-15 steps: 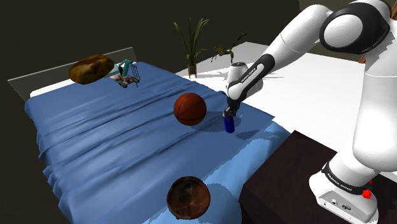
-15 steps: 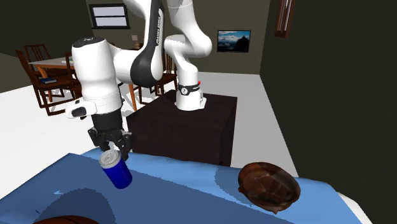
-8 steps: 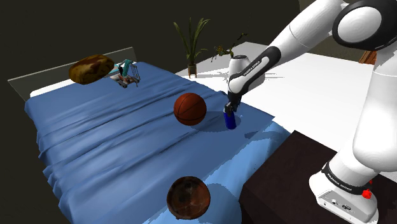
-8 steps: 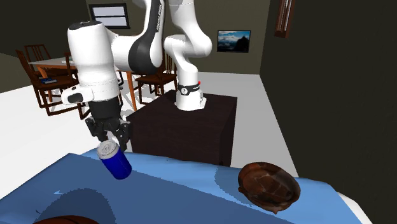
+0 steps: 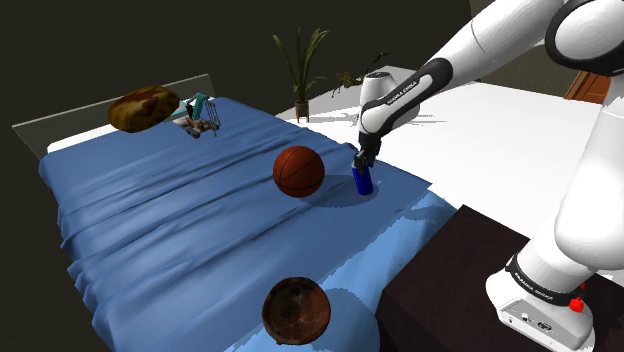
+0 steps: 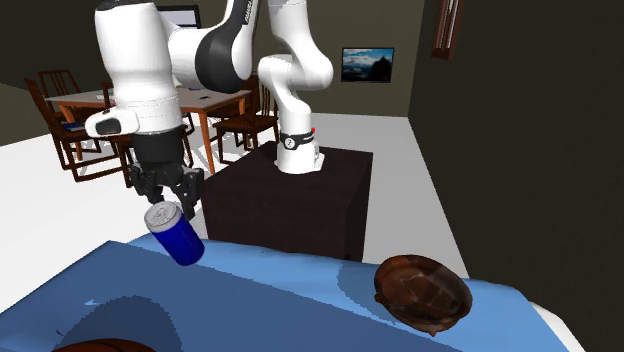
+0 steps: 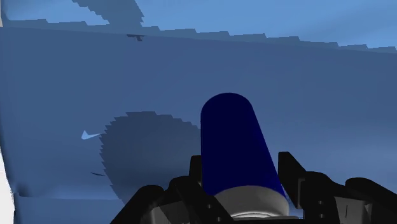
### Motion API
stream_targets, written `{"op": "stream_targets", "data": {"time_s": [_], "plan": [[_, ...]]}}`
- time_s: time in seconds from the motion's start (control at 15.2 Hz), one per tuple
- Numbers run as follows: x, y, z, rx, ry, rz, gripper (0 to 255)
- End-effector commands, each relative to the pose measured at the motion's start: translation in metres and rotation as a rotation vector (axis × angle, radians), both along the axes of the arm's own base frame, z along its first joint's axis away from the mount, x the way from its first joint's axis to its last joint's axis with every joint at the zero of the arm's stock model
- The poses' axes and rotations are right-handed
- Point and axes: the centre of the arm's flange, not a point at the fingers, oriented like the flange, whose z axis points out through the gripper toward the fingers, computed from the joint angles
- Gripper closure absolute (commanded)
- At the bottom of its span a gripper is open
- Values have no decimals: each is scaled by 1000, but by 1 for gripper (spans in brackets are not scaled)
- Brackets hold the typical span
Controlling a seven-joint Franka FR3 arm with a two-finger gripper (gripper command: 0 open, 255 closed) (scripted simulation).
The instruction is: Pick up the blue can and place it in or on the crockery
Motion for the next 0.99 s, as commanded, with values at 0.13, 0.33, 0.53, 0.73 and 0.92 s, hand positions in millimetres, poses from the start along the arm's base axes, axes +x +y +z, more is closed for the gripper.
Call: {"op": "stream_targets", "data": {"time_s": [0.13,0.33,0.53,0.73,0.92], "plan": [[-1,0,22,0,0,0,255],[-1,0,38,0,0,0,255],[-5,13,45,0,0,0,255],[-17,50,49,0,0,0,255],[-29,88,53,0,0,0,255]]}}
